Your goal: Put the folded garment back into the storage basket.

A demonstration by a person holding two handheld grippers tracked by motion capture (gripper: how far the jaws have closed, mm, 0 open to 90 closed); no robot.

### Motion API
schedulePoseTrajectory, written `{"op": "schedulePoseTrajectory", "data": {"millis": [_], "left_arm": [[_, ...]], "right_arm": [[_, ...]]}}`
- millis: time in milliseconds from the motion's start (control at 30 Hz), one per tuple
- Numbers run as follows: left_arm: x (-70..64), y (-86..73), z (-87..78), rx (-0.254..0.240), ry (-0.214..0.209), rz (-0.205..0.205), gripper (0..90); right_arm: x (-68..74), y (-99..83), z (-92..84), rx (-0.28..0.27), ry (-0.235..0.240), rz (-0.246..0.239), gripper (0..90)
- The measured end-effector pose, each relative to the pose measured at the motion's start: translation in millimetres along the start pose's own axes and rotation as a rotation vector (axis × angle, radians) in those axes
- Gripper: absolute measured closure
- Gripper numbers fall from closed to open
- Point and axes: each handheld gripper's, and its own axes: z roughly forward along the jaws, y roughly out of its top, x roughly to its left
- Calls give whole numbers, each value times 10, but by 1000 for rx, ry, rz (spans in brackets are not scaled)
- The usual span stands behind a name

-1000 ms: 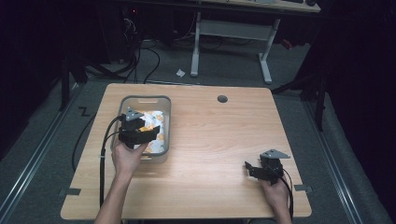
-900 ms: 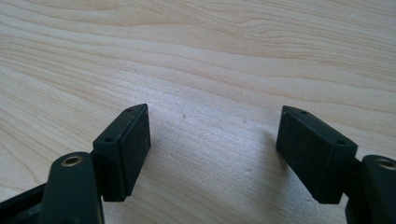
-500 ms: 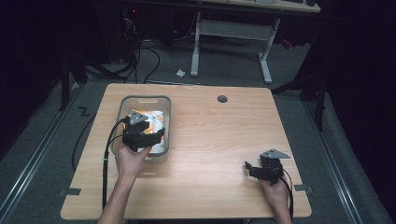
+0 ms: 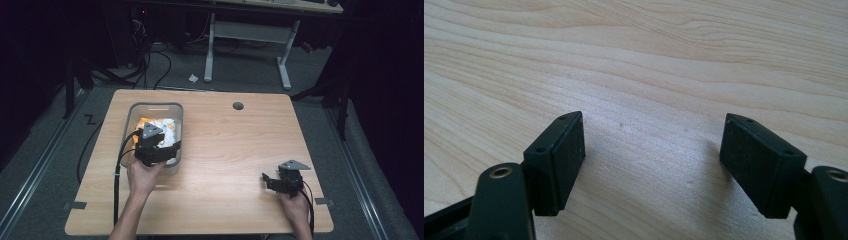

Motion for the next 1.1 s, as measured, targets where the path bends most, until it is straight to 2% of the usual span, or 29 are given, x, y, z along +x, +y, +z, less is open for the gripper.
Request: {"op": "schedulePoseTrajectory", "data": {"millis": [233, 600, 800, 1100], "left_arm": [[-92, -21, 20, 14, -24, 22, 348], [-207, -60, 30, -6, -53, 22, 349], [-311, -90, 71, 2, -82, 42, 349], [-430, -147, 152, 13, -123, 45, 350]], "right_arm": [[0, 0, 0, 0, 0, 0, 262], [1, 0, 0, 0, 0, 1, 262], [0, 0, 0, 0, 0, 1, 262], [0, 0, 0, 0, 0, 0, 262]]}}
